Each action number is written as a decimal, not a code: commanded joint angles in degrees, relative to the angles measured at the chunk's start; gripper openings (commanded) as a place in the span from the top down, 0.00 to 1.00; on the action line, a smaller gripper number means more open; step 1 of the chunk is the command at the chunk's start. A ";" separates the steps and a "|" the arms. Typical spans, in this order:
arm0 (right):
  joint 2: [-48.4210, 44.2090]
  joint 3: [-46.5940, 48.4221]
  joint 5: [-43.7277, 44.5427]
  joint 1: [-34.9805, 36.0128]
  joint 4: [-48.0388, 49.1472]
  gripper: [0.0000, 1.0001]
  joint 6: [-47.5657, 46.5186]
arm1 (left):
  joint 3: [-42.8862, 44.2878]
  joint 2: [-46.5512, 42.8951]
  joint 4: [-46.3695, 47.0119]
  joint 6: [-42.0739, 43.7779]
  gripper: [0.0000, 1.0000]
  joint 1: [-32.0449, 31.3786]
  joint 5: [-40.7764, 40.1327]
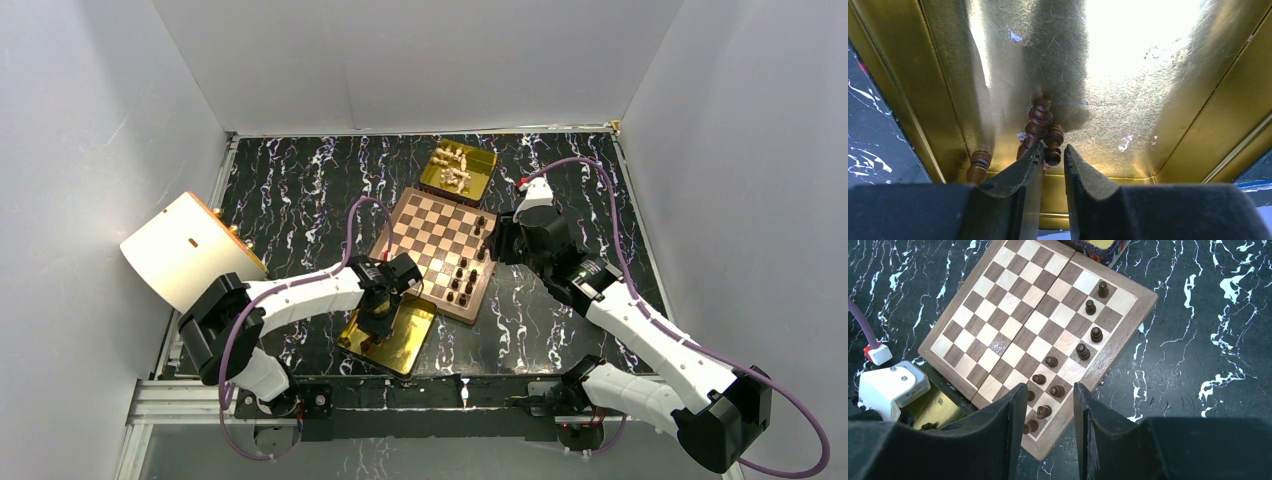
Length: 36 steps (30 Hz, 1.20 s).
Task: Set up the chess pieces on the board
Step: Pick up the chess piece from the storage box, then place the chess piece on the chessboard.
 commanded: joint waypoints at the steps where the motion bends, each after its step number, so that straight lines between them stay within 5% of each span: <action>1: -0.89 0.06 0.05 -0.18 2.67 0.52 -0.66 | 1.14 0.11 -2.48 -0.82 0.80 -1.06 -2.50; 20: -2.08 -0.96 -1.43 -0.22 2.27 0.52 -0.04 | 12.39 -0.11 -7.25 0.24 0.90 -2.34 -4.72; 25: -2.88 -0.91 -0.63 -0.16 1.17 0.53 -0.11 | 23.19 6.68 -10.02 2.32 0.90 -2.17 -9.90; 36: -8.37 -1.15 1.45 -0.22 -2.48 0.54 0.53 | 43.81 23.86 -10.89 11.20 0.93 4.27 -7.33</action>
